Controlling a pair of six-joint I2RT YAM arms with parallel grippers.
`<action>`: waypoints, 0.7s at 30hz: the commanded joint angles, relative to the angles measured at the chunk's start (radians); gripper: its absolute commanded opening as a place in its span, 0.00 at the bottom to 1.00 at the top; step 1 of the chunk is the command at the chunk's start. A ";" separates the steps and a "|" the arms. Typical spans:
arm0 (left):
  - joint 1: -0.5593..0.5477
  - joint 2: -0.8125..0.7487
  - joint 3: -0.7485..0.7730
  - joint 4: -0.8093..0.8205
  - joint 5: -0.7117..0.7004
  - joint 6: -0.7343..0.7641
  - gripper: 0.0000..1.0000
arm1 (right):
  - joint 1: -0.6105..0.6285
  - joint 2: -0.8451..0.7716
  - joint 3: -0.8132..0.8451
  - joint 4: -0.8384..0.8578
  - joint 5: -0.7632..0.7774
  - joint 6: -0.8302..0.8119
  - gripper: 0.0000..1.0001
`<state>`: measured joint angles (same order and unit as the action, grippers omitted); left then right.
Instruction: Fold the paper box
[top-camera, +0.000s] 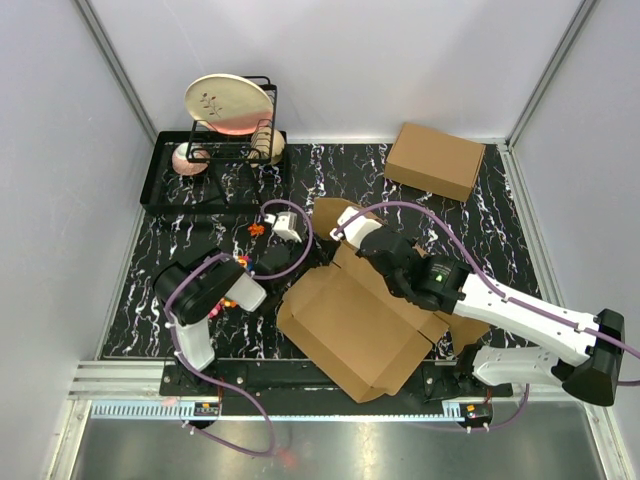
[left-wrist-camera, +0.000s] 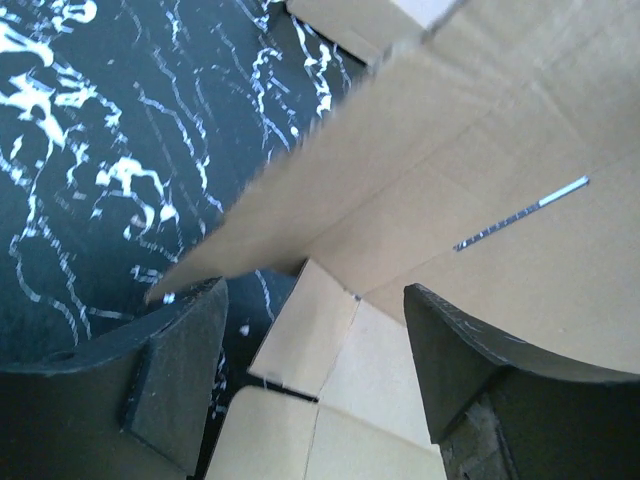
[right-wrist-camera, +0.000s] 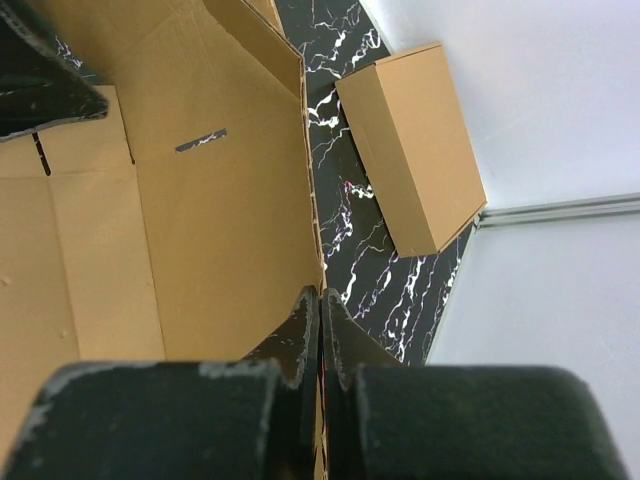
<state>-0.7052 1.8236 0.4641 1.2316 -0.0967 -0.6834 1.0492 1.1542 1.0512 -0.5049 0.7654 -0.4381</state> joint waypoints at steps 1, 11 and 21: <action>0.018 0.031 0.062 0.175 0.077 0.044 0.72 | 0.011 -0.030 0.036 0.000 -0.017 0.025 0.00; 0.018 0.115 0.050 0.177 0.104 0.018 0.65 | 0.011 -0.021 0.023 0.016 -0.015 0.022 0.00; 0.013 0.108 0.042 0.198 0.132 0.025 0.34 | 0.011 -0.014 0.024 0.020 -0.014 0.022 0.00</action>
<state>-0.6907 1.9480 0.5144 1.2610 0.0013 -0.6754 1.0492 1.1488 1.0527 -0.5140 0.7578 -0.4290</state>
